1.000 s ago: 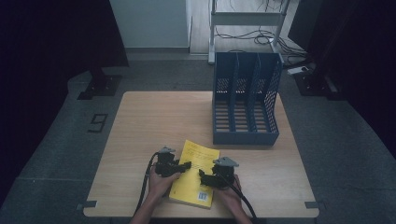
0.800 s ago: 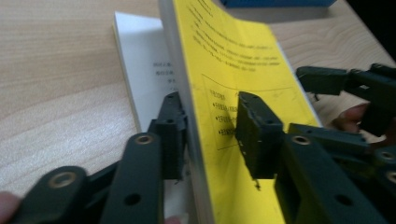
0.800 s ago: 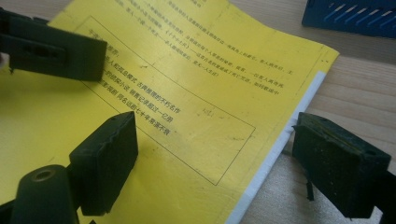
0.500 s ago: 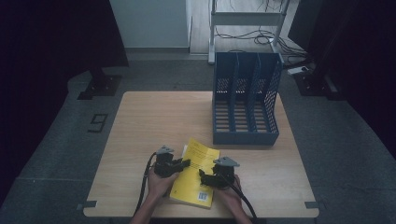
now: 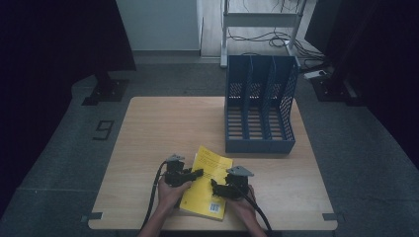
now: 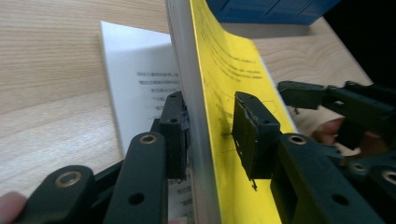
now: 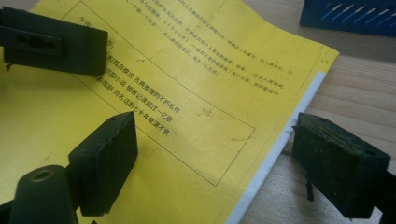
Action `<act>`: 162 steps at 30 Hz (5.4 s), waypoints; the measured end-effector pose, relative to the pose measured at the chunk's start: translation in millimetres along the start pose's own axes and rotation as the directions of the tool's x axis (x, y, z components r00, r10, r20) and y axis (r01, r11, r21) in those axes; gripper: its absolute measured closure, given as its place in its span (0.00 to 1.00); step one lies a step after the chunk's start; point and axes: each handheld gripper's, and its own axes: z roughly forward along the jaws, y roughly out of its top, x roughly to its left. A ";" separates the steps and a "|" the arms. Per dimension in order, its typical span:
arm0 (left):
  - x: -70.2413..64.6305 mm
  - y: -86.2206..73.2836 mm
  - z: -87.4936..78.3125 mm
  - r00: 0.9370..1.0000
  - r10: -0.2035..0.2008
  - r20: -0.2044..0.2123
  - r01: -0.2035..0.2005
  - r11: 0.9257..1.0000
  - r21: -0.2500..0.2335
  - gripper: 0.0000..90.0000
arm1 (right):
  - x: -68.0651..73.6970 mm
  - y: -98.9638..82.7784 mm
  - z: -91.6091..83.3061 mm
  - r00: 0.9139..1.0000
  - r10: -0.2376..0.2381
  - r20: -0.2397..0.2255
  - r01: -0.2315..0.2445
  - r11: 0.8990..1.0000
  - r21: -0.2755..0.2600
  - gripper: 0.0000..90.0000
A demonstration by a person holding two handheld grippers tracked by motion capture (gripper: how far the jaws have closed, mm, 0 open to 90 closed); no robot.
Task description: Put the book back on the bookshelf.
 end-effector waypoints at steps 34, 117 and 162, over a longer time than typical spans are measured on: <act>-19.9 -3.6 -18.4 0.994 0.093 0.049 -0.087 0.990 -0.112 0.87 | -10.4 3.1 -11.0 0.994 0.008 -0.107 -0.011 1.000 -0.025 0.17; -36.4 -0.6 -56.9 0.960 0.239 0.146 -0.197 0.946 -0.257 0.87 | -26.6 19.1 -59.7 0.967 -0.038 -0.253 -0.032 0.964 -0.265 0.30; -30.9 0.8 -58.1 0.951 0.237 0.197 -0.182 0.948 -0.262 0.86 | -24.6 24.1 -89.9 0.928 -0.191 -0.320 0.042 0.906 -0.421 0.72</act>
